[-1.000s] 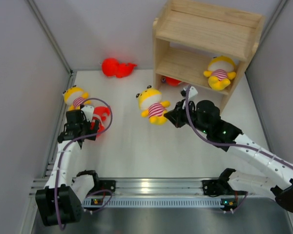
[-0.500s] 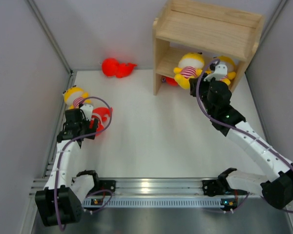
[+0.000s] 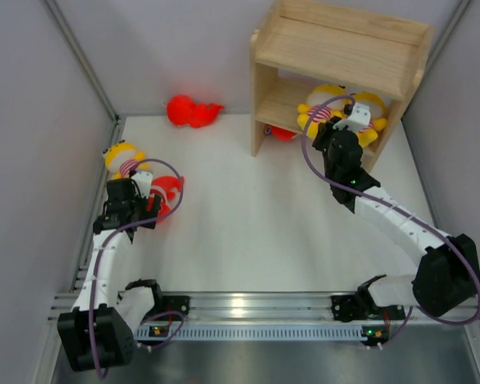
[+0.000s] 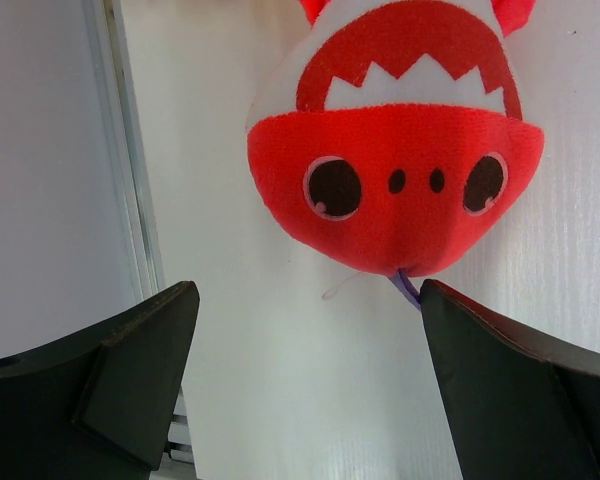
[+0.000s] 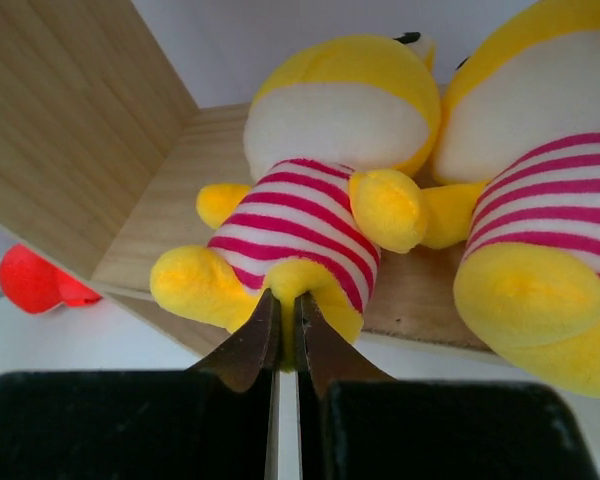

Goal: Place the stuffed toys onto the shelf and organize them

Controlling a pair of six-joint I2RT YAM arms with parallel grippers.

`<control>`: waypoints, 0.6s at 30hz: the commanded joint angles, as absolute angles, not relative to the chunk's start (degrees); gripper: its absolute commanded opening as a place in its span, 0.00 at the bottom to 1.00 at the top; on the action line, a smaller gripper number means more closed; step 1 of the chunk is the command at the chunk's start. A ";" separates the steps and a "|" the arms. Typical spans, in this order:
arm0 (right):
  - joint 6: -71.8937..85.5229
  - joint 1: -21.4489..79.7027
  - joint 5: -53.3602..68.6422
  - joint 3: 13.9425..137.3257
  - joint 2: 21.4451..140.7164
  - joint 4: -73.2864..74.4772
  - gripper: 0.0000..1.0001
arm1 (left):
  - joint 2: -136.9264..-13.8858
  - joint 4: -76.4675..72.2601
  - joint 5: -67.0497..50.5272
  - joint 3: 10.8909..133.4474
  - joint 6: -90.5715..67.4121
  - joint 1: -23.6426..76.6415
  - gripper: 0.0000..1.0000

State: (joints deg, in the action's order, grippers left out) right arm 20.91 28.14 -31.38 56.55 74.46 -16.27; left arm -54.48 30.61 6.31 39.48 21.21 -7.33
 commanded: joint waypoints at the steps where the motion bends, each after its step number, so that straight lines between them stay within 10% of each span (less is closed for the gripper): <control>1: 19.78 25.40 -29.89 59.06 75.58 -21.71 0.00 | -53.70 30.41 6.33 41.04 21.53 -7.29 0.98; 16: 19.25 21.36 -26.90 60.20 76.55 -19.17 0.00 | -53.88 30.41 6.33 41.31 21.71 -7.29 0.99; 18: 19.68 21.36 -26.54 60.03 75.59 -17.49 0.14 | -53.96 30.41 6.50 41.48 21.71 -7.29 0.99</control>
State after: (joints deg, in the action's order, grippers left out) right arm 19.66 22.35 -27.16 57.10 76.58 -17.37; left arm -54.48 30.68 6.31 39.48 21.21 -7.33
